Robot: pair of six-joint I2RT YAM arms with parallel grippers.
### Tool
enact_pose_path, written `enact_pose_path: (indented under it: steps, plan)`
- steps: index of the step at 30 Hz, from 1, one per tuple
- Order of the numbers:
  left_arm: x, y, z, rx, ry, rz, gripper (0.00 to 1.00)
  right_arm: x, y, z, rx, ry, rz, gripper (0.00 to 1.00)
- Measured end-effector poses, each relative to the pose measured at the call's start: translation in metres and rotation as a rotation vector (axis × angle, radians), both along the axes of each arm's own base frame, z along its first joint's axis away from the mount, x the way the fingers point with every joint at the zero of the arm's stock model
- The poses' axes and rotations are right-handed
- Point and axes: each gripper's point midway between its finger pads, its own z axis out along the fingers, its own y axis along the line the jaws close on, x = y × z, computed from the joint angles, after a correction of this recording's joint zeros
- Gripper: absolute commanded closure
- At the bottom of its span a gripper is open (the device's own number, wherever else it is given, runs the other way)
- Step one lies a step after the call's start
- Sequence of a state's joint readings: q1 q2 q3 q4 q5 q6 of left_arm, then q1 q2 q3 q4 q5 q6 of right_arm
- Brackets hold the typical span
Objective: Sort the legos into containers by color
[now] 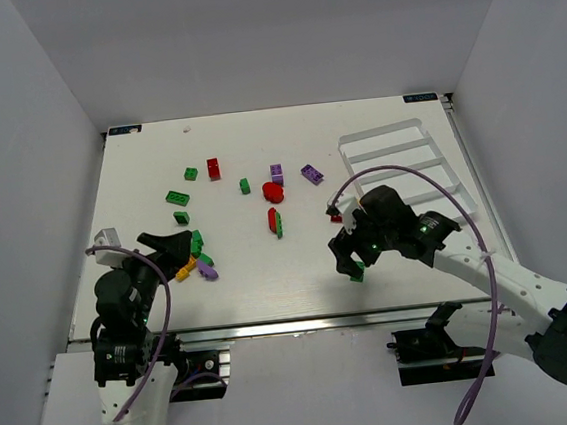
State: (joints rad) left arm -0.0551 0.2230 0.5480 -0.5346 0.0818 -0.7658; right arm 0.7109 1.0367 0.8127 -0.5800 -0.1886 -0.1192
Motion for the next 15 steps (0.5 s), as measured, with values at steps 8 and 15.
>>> enact_pose_path:
  steps: [8, 15]
  plan:
    - [0.004, 0.005, -0.003, 0.020, 0.020, 0.026, 0.02, -0.009, 0.009, -0.013, -0.005, 0.090, 0.003, 0.26]
    - [0.008, 0.008, 0.003, 0.013, -0.006, 0.048, 0.02, -0.011, 0.011, -0.026, -0.045, 0.135, -0.032, 0.25]
